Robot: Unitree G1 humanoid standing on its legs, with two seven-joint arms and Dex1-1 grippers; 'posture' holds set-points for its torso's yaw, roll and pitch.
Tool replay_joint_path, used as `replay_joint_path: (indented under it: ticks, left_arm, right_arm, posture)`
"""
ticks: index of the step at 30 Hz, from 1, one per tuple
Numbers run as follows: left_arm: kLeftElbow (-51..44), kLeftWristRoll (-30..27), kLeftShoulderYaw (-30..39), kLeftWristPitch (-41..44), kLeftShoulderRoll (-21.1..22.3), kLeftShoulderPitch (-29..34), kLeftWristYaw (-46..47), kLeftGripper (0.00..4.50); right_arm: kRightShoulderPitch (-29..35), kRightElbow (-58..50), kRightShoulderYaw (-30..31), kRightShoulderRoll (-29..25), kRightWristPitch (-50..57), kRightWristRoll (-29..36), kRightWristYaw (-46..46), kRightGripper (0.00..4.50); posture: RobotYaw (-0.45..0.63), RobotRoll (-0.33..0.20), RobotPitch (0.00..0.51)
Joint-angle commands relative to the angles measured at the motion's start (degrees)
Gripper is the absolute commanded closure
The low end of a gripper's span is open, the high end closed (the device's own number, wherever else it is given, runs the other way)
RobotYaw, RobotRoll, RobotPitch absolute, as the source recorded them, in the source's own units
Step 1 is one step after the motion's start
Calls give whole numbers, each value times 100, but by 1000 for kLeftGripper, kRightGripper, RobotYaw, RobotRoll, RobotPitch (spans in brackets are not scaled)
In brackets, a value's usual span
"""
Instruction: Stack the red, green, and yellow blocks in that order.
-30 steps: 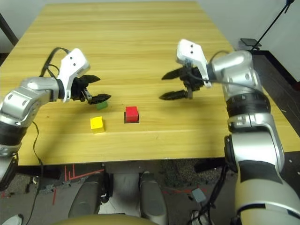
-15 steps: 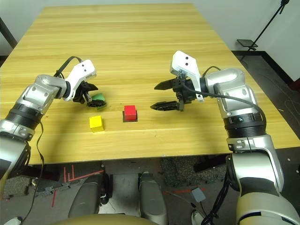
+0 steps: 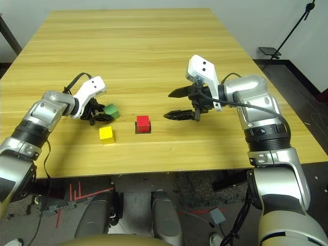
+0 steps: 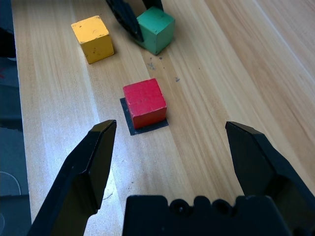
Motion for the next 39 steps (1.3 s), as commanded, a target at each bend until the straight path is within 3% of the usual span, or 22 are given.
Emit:
replay_joint_path:
  ticks: [1,7,14,23,39]
  left_arm:
    - [-94,-55,109,146,-72,-269,-157,2440]
    - [-630,-349,31,717,-311,-772,-714,2440]
    - [-889,-369,-352,665,-627,-864,-1148,2440]
    - [-449,-50,-794,-91,-917,-998,-1457,2440]
    - [279,264,-654,-809,-1130,-1258,-1412,2440]
  right_arm:
    - [35,19,6,-72,-78,54,-50,0]
    - [282,-177,-45,-164,226,134,-267,0]
    - [479,-420,-80,-222,390,225,-420,0]
    - [678,-767,-140,-314,608,424,-614,0]
    - [766,-964,-149,-452,805,567,-713,0]
  posture:
    - [201,-90,52]
    - [198,-76,52]
    - [171,-67,57]
    - [138,-68,63]
    - [132,-74,70]
